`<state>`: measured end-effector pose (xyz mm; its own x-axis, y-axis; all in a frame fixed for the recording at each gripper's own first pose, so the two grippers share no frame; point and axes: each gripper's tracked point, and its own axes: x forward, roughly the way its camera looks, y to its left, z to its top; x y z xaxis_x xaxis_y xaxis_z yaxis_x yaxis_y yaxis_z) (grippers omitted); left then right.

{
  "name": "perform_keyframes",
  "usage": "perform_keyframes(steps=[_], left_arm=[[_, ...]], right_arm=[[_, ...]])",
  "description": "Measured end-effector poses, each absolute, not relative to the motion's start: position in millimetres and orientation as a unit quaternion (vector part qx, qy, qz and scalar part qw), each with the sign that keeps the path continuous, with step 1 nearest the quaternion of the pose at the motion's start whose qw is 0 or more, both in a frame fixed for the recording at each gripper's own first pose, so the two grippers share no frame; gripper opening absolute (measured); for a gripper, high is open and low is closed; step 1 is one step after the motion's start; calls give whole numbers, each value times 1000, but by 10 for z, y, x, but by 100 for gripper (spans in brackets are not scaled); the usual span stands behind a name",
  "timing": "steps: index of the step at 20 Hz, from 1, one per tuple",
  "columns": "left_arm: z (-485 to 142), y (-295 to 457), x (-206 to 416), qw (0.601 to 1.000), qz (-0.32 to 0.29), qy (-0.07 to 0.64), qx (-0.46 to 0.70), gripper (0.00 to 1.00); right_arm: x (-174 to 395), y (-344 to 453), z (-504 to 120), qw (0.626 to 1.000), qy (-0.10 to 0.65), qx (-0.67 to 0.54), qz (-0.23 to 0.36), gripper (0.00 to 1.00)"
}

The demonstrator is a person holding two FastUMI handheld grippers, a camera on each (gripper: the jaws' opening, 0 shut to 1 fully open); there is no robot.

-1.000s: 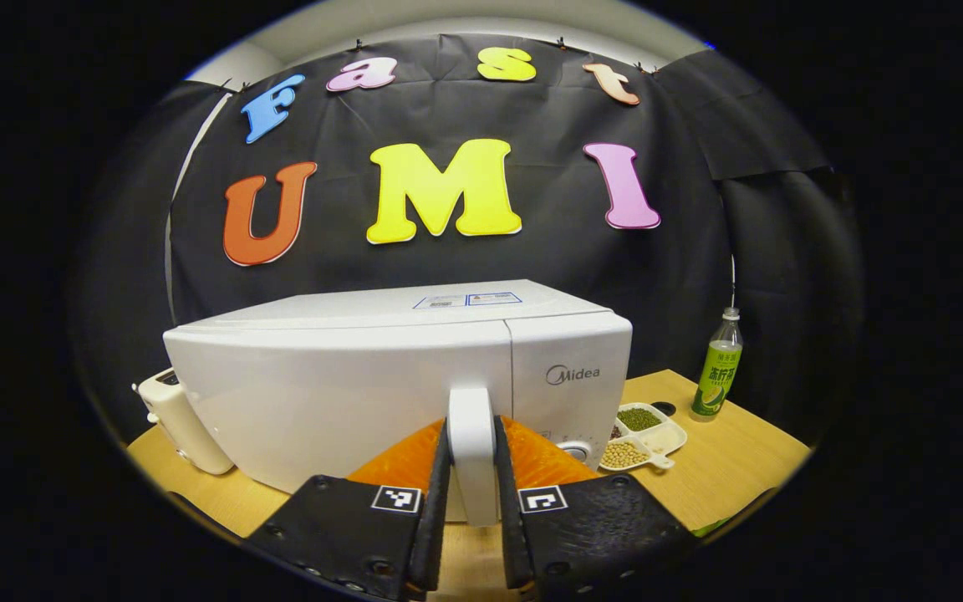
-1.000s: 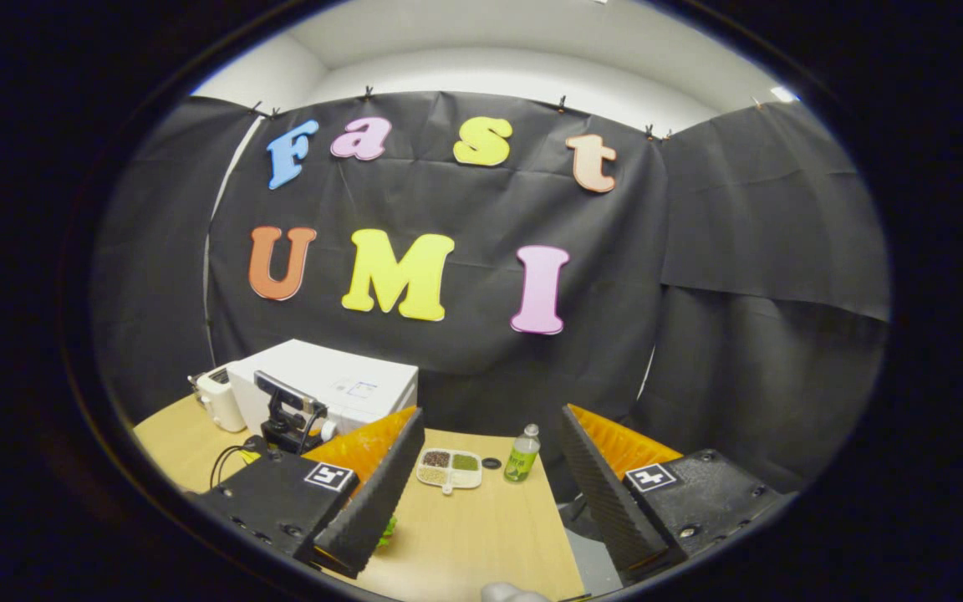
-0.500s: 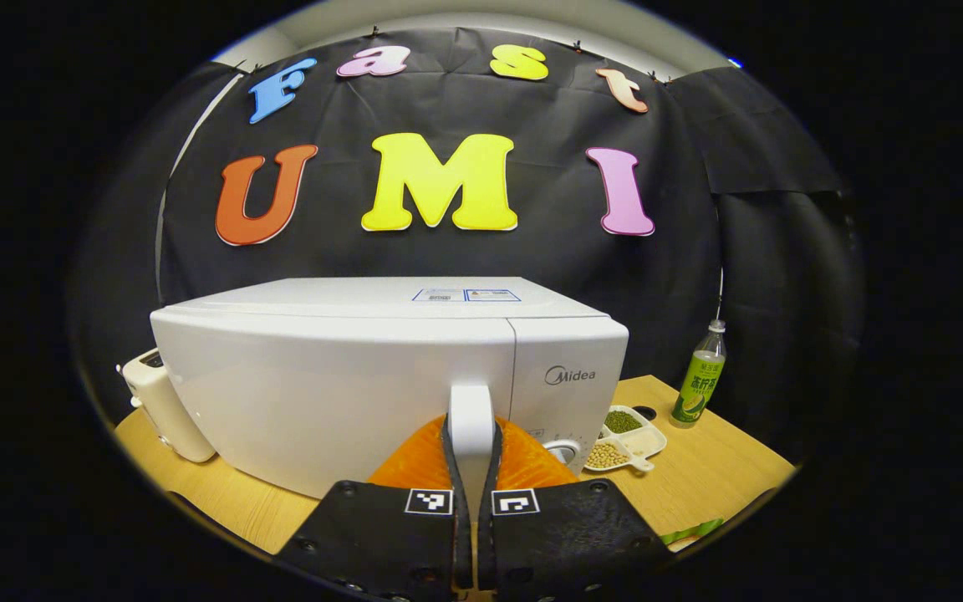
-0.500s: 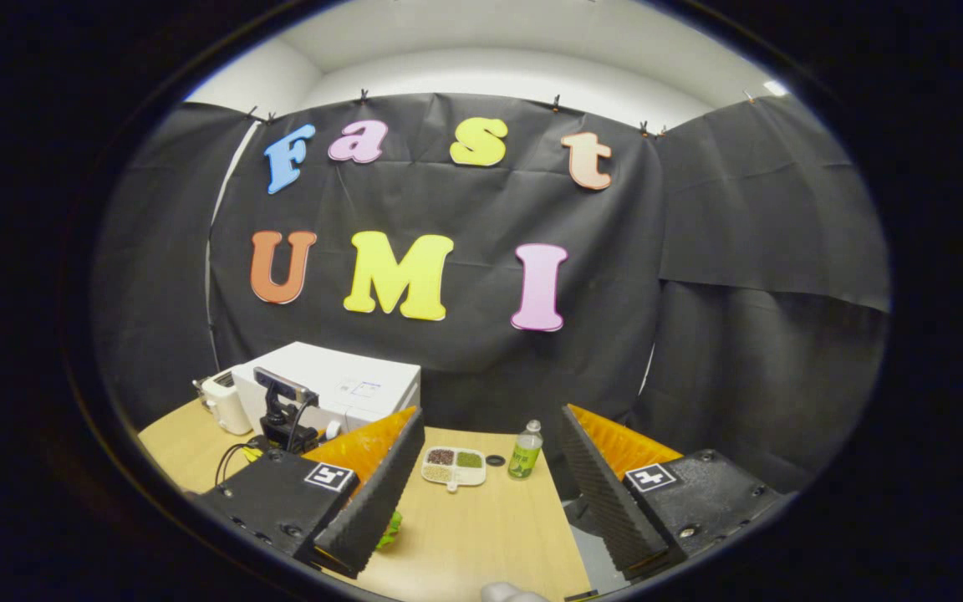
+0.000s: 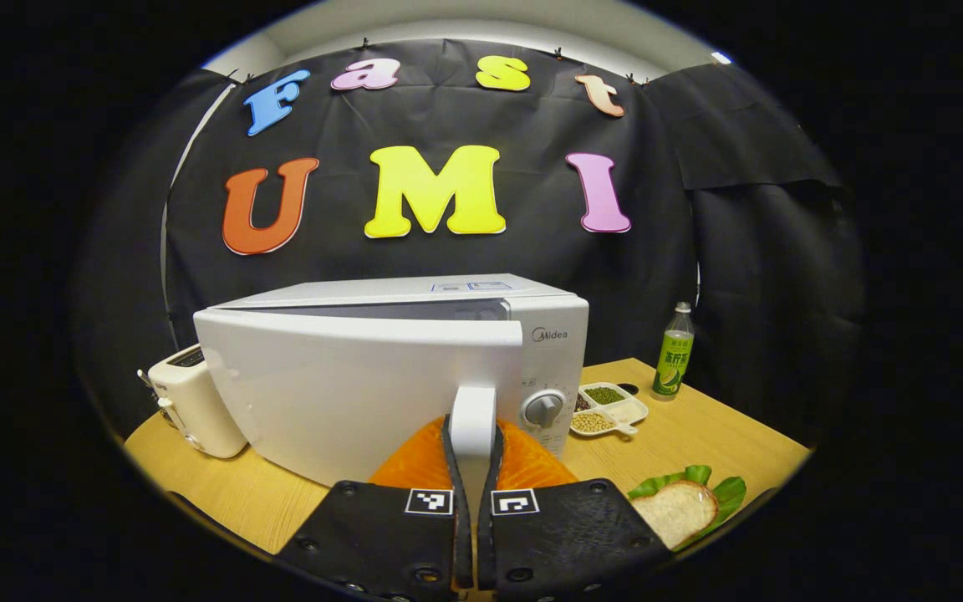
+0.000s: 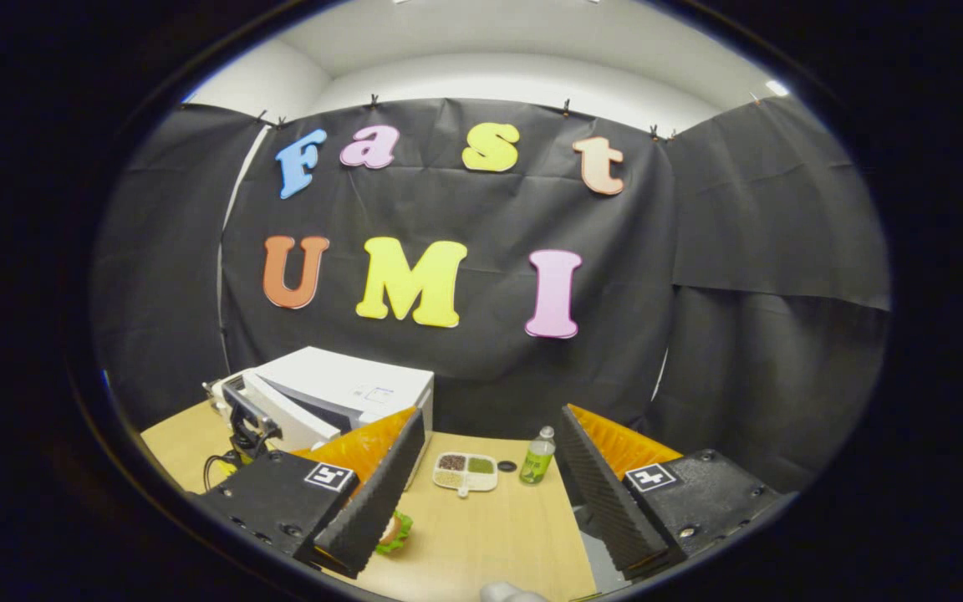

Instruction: Open the microwave oven with the left hand, put the food in, and close the microwave oven.

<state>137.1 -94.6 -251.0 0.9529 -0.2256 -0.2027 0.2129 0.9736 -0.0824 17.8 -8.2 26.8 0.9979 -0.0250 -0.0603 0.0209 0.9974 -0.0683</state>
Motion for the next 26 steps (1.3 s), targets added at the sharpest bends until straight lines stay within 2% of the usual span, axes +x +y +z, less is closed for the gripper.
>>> perform_keyframes(steps=[1,2,3,5,6,8,9,11,14,15,16,23,24,26], left_arm=[[-2512,-914,1296,988,-113,106,-28,9],[-2499,-875,1243,988,-112,107,-22,9],[-2503,-806,1195,988,-106,108,-16,18],[-2498,-740,1133,989,-104,108,-9,26],[-2494,-649,1100,990,-92,107,-3,26],[-2436,-504,1060,992,-82,100,-6,52],[-2385,-423,1048,992,-78,95,-8,75],[-2421,-405,974,991,-83,104,-9,98],[-2394,-318,847,992,-76,105,1,97],[-2401,-283,805,991,-74,107,-1,97],[-2416,-250,749,991,-72,111,-3,97],[-2432,206,240,992,-42,120,10,96],[-2432,295,158,992,-35,122,12,96],[-2435,481,4,992,-20,126,18,96]], right_arm=[[171,-51,239,999,31,-34,-7,96],[154,-15,237,999,30,-33,-4,96],[146,18,223,999,31,-33,1,96],[123,62,207,999,29,-34,7,96],[98,84,203,999,30,-33,9,96],[75,116,202,999,29,-30,15,96],[64,122,192,999,29,-28,16,96],[54,149,189,999,28,-26,19,96],[31,217,163,999,30,-22,27,96],[22,252,148,999,30,-22,31,100],[11,292,144,999,30,-22,36,96],[-61,550,53,997,32,-15,69,96],[-67,595,35,997,34,-14,74,100],[-88,663,-19,996,36,-9,82,96]])
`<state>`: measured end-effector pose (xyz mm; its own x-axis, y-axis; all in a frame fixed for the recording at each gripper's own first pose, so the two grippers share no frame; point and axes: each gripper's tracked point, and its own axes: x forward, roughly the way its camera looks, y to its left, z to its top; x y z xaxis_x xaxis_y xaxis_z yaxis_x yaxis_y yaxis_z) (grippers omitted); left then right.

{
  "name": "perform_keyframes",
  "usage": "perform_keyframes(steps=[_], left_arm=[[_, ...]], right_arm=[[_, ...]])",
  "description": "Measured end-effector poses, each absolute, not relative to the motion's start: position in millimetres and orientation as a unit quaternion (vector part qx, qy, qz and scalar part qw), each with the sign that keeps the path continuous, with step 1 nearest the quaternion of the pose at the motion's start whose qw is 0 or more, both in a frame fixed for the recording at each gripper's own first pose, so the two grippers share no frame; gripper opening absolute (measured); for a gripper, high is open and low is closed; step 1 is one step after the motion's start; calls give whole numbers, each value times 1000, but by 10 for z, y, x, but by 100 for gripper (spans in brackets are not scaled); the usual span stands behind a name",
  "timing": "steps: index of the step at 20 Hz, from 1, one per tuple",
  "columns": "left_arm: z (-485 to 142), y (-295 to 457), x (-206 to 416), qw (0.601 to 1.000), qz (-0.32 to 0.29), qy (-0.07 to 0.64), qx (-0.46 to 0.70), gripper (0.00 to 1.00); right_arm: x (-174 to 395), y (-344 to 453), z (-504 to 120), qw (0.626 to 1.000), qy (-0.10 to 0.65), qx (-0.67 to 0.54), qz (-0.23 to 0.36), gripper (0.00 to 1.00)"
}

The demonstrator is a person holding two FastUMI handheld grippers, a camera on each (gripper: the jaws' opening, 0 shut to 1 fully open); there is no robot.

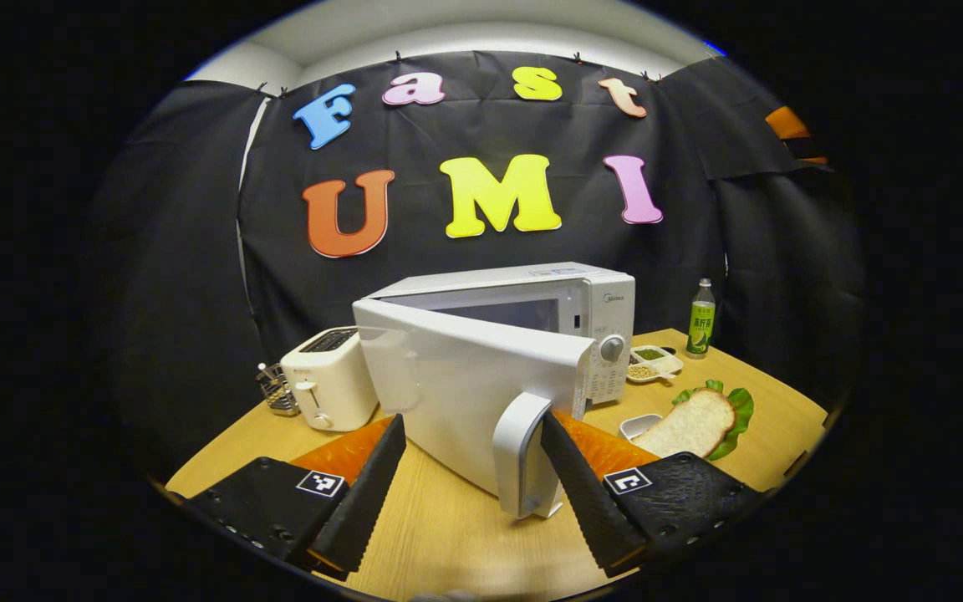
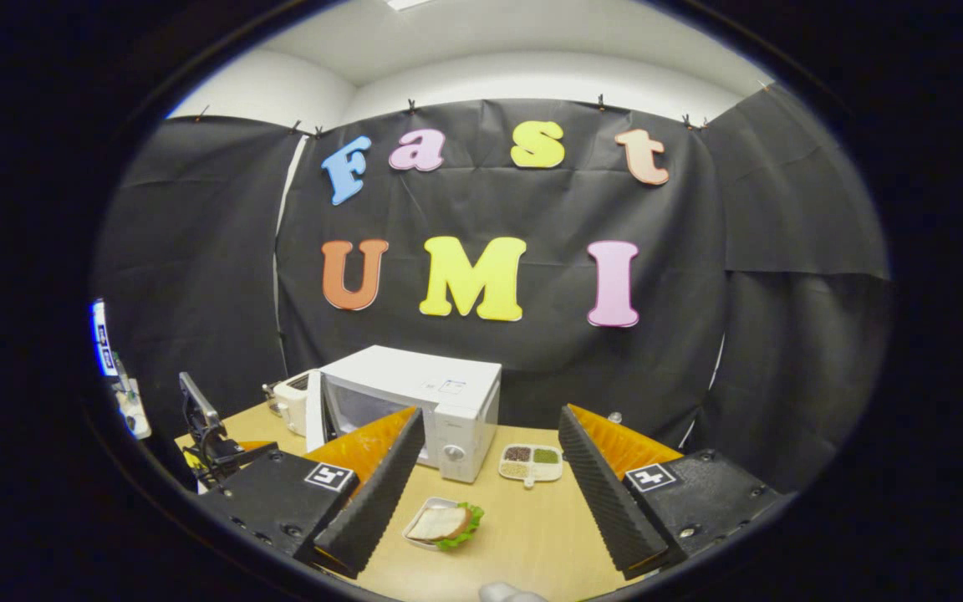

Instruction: Open the microwave oven with the left hand, put the food in, and close the microwave oven.

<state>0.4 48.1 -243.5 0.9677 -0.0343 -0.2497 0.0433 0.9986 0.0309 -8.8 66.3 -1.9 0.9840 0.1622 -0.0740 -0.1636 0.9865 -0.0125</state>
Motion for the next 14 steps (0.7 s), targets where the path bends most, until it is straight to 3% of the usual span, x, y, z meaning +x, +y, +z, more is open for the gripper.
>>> perform_keyframes(steps=[1,2,14], left_arm=[[-2439,581,-73,992,-11,127,21,96],[-2447,692,-145,991,-3,130,23,96],[-2511,2236,-902,976,146,158,43,97]], right_arm=[[-102,708,-46,996,38,-7,86,100],[-108,737,-72,995,41,-6,90,96],[-106,959,-324,991,60,-2,116,96]])
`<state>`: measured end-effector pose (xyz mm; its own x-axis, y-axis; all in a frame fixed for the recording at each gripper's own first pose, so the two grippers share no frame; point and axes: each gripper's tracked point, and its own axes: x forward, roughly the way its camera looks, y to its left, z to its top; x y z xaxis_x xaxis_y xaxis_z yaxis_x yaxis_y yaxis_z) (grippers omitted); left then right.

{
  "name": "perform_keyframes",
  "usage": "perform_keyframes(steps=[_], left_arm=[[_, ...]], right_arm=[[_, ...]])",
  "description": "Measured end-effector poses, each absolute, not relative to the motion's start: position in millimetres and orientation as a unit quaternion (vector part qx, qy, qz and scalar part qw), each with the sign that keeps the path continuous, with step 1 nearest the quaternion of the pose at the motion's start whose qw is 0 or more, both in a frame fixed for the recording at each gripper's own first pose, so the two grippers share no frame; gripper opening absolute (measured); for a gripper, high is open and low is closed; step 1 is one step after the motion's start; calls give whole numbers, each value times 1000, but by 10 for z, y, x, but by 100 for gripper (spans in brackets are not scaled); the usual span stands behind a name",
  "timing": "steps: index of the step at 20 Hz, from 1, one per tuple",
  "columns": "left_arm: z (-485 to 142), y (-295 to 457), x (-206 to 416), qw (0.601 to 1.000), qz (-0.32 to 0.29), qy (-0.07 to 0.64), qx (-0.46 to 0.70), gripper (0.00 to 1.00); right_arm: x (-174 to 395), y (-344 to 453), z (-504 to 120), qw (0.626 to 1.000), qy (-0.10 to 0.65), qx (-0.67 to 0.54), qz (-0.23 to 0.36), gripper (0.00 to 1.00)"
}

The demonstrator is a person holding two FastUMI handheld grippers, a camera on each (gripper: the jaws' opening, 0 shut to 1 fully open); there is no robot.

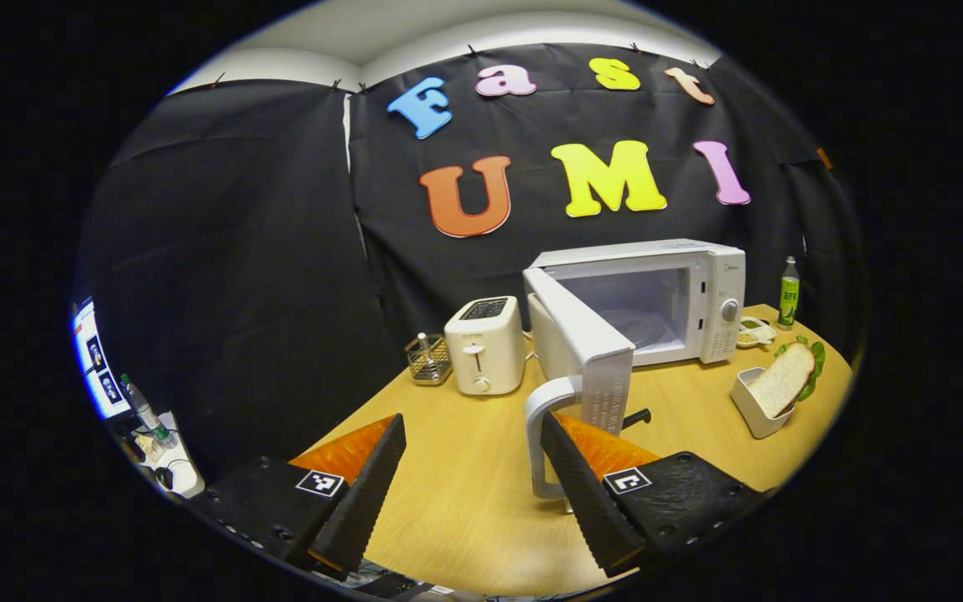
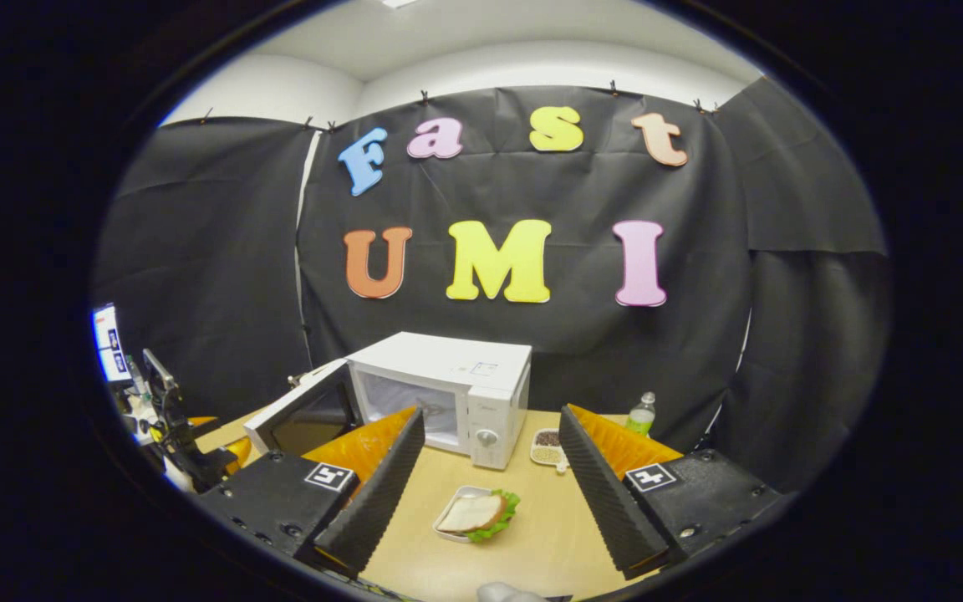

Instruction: Open the microwave oven with the left hand, put the food in, and close the microwave oven.

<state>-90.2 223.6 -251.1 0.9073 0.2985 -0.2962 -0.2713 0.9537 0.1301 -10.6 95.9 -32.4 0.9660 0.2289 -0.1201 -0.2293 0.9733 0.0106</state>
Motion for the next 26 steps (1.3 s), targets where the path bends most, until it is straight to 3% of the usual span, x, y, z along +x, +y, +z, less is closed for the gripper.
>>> perform_keyframes(steps=[7,15,18,19,22,23,24,25,26], left_arm=[[-2256,2198,-1089,978,144,145,48,96],[-1830,1508,-908,989,93,111,22,97],[-1664,1278,-809,991,74,104,26,96],[-1621,1211,-773,992,69,103,30,96],[-1507,1032,-684,992,60,103,45,96],[-1476,980,-658,992,59,104,48,97],[-1462,932,-634,991,60,106,50,97],[-1437,883,-616,991,61,108,50,96],[-1436,823,-597,990,63,111,52,97]], right_arm=[[71,887,-656,990,87,6,112,96],[432,672,-1538,980,168,37,100,100],[554,724,-2020,966,222,68,115,93],[608,754,-2169,960,238,79,122,99],[761,865,-2605,938,295,105,146,98],[824,904,-2700,930,312,118,154,87],[894,944,-2792,921,328,134,163,87],[927,988,-2895,910,346,149,174,98],[990,1022,-2970,901,359,161,182,96]])
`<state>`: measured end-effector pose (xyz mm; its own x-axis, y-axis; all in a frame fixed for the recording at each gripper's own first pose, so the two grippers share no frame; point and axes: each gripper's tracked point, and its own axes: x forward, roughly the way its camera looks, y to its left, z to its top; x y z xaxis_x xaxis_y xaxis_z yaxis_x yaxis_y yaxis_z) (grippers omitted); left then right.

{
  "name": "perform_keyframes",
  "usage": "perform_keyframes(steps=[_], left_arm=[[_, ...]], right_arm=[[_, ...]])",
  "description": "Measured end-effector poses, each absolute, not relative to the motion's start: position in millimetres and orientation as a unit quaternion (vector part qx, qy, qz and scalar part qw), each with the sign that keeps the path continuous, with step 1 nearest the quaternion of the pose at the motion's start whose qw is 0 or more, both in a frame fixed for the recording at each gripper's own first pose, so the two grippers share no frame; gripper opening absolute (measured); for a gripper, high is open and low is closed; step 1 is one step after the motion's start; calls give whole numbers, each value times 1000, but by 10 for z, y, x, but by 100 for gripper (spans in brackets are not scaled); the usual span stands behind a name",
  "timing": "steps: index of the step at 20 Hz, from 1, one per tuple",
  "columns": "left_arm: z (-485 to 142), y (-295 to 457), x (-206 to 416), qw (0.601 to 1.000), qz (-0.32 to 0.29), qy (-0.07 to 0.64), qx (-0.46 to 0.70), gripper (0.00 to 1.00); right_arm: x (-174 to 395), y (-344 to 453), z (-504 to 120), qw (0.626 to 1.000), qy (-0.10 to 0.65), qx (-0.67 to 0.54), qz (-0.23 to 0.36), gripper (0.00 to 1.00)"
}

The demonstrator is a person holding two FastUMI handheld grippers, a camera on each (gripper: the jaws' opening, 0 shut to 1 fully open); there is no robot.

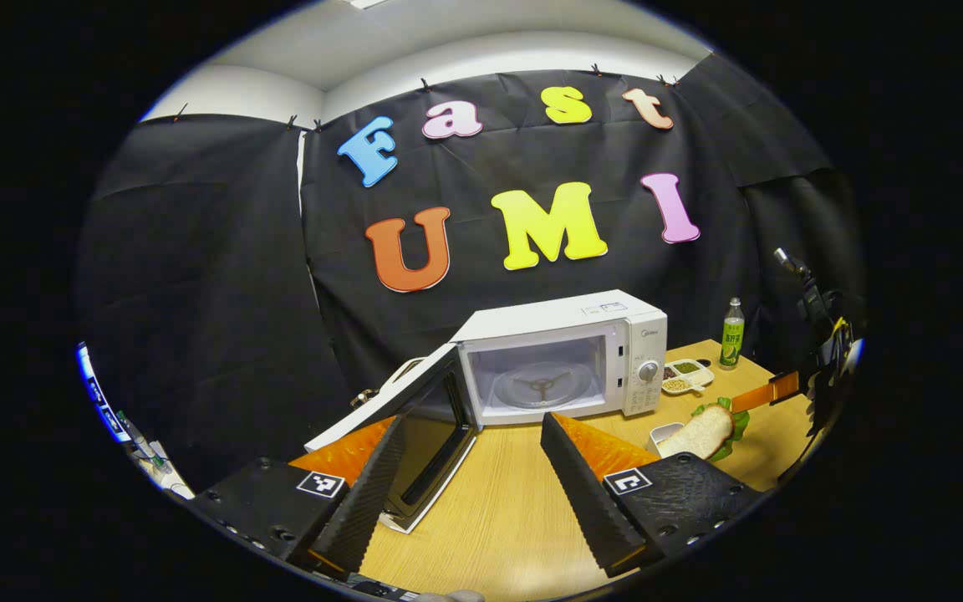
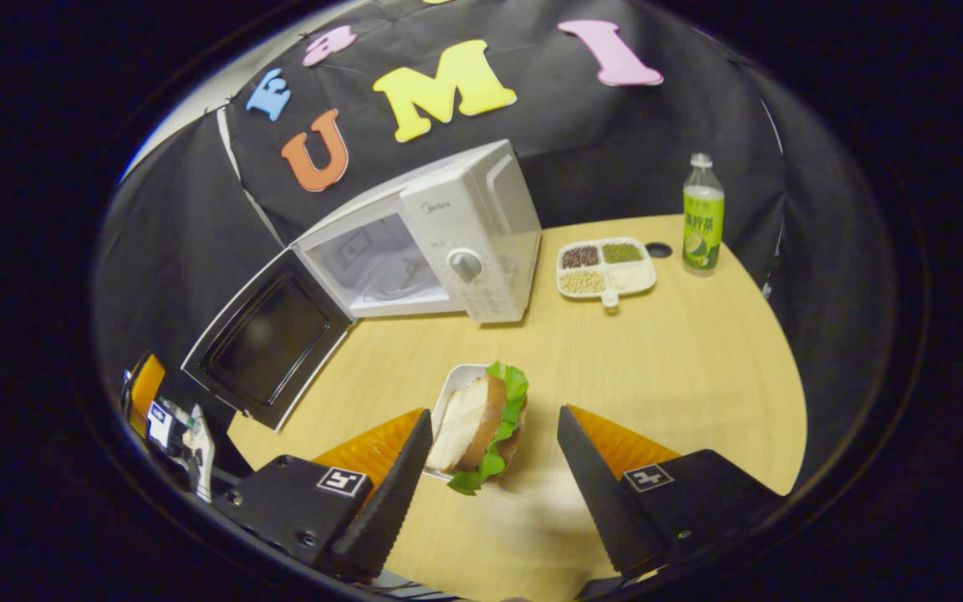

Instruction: Open the microwave oven with the left hand, put the food in, and close the microwave oven.

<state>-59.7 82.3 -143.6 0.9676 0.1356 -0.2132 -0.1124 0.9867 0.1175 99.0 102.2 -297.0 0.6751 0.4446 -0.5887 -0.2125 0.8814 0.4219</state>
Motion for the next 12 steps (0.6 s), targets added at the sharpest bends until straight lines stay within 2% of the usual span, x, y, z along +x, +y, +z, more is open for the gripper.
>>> perform_keyframes(steps=[1,2,3,4,6,7,8,9,10,11,12], left_arm=[[-1417,783,-573,990,66,114,55,96],[-1408,752,-552,989,71,116,60,96],[-1386,718,-511,988,77,119,63,96],[-1387,692,-475,987,85,124,64,96],[-1387,643,-437,985,98,131,62,96],[-1381,611,-437,984,102,133,59,96],[-1364,570,-417,984,104,133,56,97],[-1362,555,-408,983,107,136,58,96],[-1387,564,-403,982,110,138,62,96],[-1391,559,-407,982,109,140,63,96],[-1405,565,-404,982,108,140,63,97]], right_arm=[[1059,1022,-3069,893,375,166,186,95],[1113,1018,-3153,885,388,172,192,83],[1140,1051,-3211,874,403,185,199,91],[1155,1074,-3255,860,419,198,211,80],[1158,1133,-3309,832,449,226,234,76],[1176,1135,-3313,821,461,236,242,80],[1195,1152,-3303,812,467,246,249,78],[1180,1172,-3294,802,478,256,252,58],[1170,1203,-3270,791,486,268,256,52],[1158,1223,-3286,784,494,274,256,38],[1154,1231,-3281,779,500,279,255,38]])
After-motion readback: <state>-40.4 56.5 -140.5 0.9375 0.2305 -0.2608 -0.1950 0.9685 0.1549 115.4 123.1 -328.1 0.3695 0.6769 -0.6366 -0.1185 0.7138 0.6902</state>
